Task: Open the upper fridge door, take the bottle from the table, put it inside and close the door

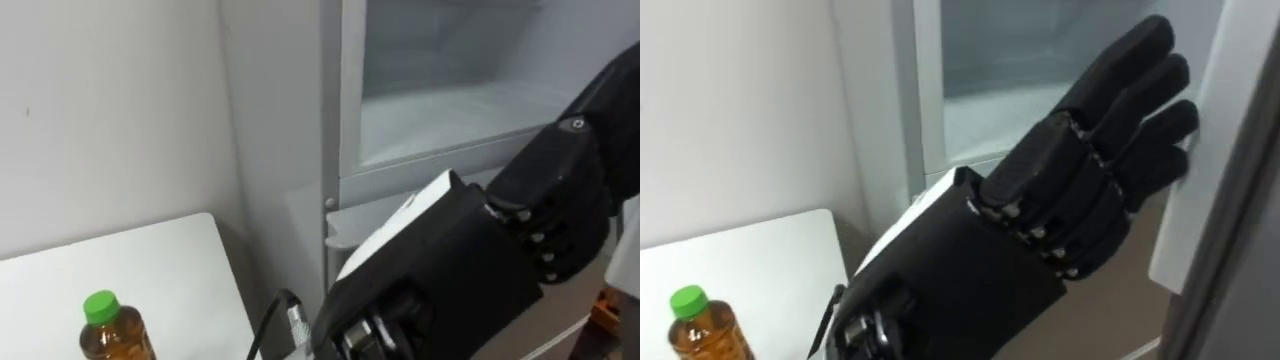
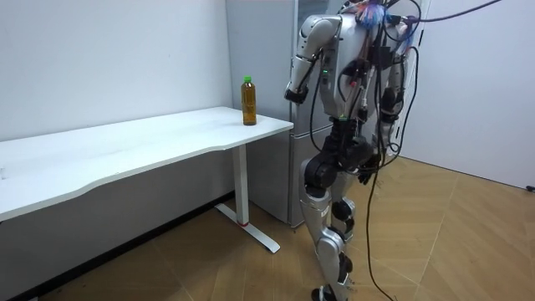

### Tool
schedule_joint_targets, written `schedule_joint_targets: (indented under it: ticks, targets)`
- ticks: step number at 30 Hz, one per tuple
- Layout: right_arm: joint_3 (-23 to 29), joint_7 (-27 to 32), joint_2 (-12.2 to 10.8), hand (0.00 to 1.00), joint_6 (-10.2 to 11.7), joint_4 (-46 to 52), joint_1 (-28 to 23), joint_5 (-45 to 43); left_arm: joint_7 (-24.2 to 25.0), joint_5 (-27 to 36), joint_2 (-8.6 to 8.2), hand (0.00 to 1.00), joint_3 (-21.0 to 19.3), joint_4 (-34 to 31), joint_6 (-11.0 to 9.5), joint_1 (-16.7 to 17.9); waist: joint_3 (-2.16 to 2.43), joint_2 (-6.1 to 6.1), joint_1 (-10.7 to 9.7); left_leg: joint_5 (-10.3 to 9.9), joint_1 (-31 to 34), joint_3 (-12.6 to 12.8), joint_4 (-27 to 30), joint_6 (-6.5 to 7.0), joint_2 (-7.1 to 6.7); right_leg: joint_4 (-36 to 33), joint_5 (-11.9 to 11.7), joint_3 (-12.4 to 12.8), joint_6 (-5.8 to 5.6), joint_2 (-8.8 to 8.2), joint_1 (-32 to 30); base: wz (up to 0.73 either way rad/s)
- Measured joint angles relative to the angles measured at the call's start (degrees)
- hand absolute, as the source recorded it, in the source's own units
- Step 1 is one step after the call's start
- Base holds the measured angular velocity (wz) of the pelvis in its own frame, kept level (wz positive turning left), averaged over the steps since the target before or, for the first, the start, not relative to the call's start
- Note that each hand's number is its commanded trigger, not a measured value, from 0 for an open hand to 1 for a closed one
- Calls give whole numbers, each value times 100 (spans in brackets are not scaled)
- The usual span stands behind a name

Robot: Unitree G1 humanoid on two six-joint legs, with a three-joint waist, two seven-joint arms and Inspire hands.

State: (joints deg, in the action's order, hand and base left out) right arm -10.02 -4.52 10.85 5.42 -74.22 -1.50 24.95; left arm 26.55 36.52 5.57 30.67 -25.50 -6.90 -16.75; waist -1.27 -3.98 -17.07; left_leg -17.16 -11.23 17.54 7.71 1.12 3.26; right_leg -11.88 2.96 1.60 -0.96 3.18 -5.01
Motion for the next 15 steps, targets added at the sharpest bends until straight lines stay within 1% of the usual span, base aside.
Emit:
schedule_joint_targets:
  ticks: [3, 4, 6, 8, 11, 15]
  targets:
    - [-2, -6, 1, 0, -10, 1, -4, 4, 116, 0, -46, 0, 8, 81, 107, -4, -5, -5, -46, -19, -4, 123, 0, -13, 6, -36, -6, 16, 13, 25, -63, -24]
    - [-2, -11, 1, 0, -10, 4, 4, 4, 132, -2, -42, 0, 9, 111, 163, -4, -5, -5, -43, -25, -3, 155, 1, -15, 2, -82, -2, 16, 20, 29, -104, -24]
    - [-9, -40, 2, 0, -9, 7, 21, 28, 171, -3, -41, 0, 37, 283, 349, -4, -4, -6, -44, -41, 5, 272, 4, -17, -2, -118, -3, 50, 28, 44, -170, -26]
    - [-41, -55, 2, 0, -10, 6, 15, 110, 182, -7, -42, 0, 97, 314, 440, -4, -4, -6, -52, -47, 13, 324, 4, -22, -2, -123, -6, 102, 33, 65, -204, -18]
    - [-125, -71, 12, 0, -10, -1, 12, 192, 299, -10, -43, 0, 132, 313, 462, -10, -1, -10, -72, -52, -9, 395, 7, -32, 10, -117, -11, 148, 41, 97, -210, -11]
    - [-127, -173, 21, 0, 2, -9, 25, 204, 324, -5, -43, 0, 157, 316, 461, -11, 0, -12, -124, -51, -29, 429, 20, -32, 5, -119, -12, 161, 41, 96, -203, -5]
